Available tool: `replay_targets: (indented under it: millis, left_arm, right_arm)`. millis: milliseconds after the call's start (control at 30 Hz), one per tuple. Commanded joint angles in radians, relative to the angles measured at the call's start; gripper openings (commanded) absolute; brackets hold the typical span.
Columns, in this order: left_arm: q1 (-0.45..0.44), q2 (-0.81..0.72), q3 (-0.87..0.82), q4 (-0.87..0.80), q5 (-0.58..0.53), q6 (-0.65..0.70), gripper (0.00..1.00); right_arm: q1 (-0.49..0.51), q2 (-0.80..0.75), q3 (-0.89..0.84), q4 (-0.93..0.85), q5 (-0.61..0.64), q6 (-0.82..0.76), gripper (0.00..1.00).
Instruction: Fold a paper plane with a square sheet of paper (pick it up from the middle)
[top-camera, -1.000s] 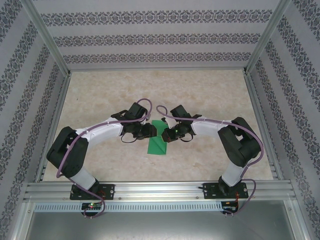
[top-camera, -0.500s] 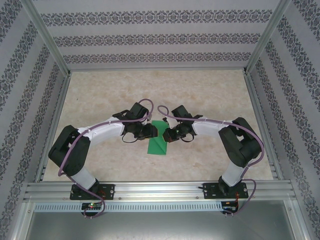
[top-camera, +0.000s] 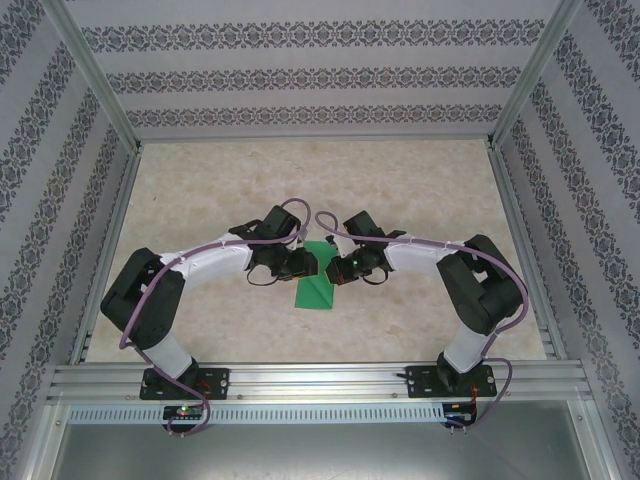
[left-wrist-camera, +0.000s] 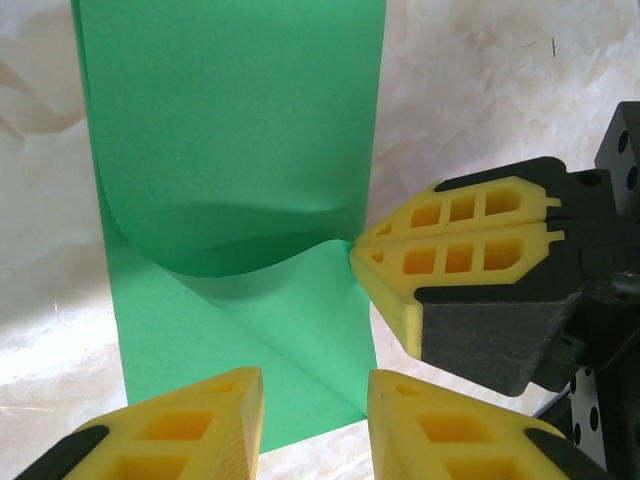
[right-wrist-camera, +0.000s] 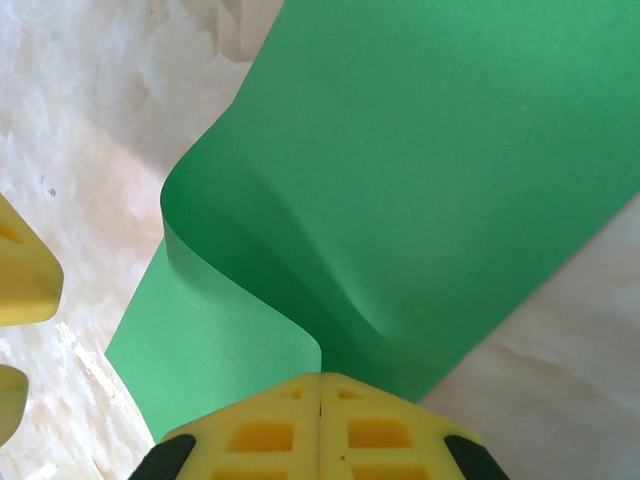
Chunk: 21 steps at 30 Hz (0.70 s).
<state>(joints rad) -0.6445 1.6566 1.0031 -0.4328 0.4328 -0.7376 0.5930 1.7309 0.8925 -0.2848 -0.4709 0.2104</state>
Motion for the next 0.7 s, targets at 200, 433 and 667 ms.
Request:
replay_targets:
  millis: [200, 433, 667]
  left_arm:
    - [-0.02, 0.017, 0.031, 0.009, 0.007, 0.008, 0.34]
    - [-0.021, 0.03, 0.029, 0.04, 0.004, -0.01, 0.3]
    - [-0.021, 0.048, 0.025, 0.08, 0.004, -0.04, 0.25]
  right_arm:
    - [-0.007, -0.015, -0.01, -0.002, 0.025, 0.001, 0.06]
    - [-0.005, -0.007, -0.018, 0.019, 0.018, 0.017, 0.05]
    - [-0.002, -0.007, -0.024, 0.03, 0.025, 0.025, 0.05]
